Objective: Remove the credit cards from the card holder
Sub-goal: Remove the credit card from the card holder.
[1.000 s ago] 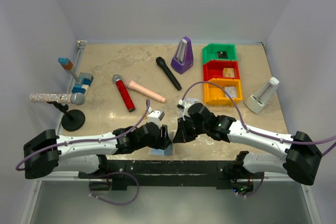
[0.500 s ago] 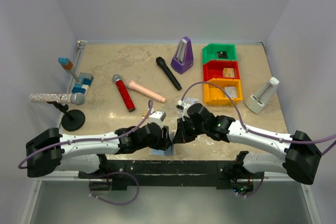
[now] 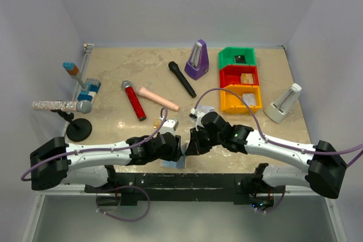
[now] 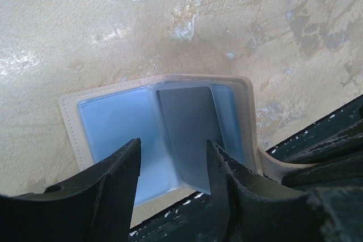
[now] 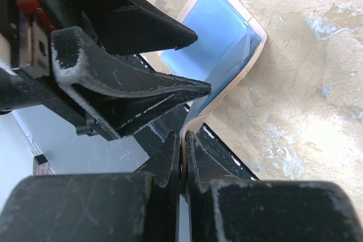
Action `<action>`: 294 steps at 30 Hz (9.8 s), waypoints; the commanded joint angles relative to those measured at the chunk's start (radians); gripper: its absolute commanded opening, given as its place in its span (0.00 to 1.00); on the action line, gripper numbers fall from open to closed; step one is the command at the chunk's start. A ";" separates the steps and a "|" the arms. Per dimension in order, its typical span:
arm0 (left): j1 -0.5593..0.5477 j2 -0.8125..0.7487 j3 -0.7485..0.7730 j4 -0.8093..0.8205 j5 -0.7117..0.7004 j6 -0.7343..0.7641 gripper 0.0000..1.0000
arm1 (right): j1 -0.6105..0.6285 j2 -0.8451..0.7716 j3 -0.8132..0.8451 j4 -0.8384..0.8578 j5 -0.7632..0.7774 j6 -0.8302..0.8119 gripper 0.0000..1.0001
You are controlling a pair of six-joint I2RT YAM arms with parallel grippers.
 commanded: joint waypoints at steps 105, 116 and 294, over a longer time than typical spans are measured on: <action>-0.011 0.097 0.025 0.255 0.243 0.100 0.53 | 0.005 -0.088 -0.101 -0.076 0.148 0.043 0.00; -0.010 -0.066 -0.044 0.194 0.133 0.071 0.60 | 0.005 -0.070 -0.150 -0.073 0.190 0.099 0.00; 0.099 -0.387 -0.093 0.091 0.111 0.155 0.59 | 0.005 -0.436 -0.205 -0.166 0.328 0.140 0.49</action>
